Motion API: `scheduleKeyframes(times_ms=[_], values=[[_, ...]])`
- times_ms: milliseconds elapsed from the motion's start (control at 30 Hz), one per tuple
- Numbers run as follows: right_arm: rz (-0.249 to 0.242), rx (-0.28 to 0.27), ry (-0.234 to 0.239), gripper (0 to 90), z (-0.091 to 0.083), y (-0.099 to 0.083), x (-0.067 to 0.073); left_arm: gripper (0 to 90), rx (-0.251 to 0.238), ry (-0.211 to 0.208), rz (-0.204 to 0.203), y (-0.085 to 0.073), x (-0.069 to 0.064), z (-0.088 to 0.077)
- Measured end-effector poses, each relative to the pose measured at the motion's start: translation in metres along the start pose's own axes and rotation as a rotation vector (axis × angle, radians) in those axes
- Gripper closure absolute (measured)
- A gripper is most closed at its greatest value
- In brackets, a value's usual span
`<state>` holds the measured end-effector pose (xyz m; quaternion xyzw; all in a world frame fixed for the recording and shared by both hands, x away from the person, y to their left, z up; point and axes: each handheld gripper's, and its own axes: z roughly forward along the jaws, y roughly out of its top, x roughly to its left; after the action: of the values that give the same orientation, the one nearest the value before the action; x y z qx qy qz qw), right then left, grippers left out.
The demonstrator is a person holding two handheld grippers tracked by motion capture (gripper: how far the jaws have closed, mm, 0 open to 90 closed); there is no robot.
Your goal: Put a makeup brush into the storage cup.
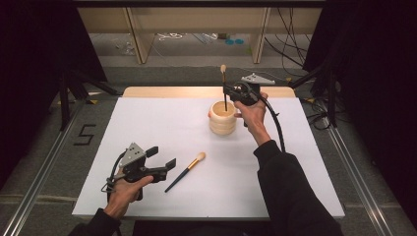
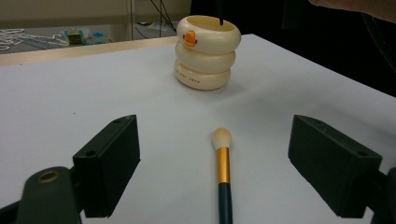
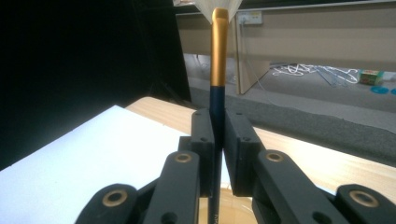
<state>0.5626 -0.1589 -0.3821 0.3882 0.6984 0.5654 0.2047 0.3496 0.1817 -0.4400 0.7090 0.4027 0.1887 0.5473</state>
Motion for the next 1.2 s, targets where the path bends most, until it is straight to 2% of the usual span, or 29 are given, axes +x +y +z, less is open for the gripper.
scheduleKeyframes(times_ms=[233,333,600,1000,1200], values=[[-0.001,0.017,-0.002,83.0,0.001,-0.003,0.002,16.5,0.0,-0.001,-0.002,0.0,0.0,0.0],[-0.007,0.012,-0.014,83.0,0.001,-0.005,0.002,16.5,0.004,0.003,0.0,0.0,0.0,0.0],[-0.005,0.012,-0.008,82.9,0.002,-0.012,0.002,16.5,0.005,0.002,0.001,0.0,0.0,0.0],[0.004,0.011,-0.017,82.9,0.004,-0.029,0.0,16.5,0.002,-0.001,0.0,0.0,0.0,0.0],[-0.009,0.025,-0.02,82.9,0.005,-0.033,0.001,16.5,0.002,-0.002,0.0,0.0,0.0,0.0]])
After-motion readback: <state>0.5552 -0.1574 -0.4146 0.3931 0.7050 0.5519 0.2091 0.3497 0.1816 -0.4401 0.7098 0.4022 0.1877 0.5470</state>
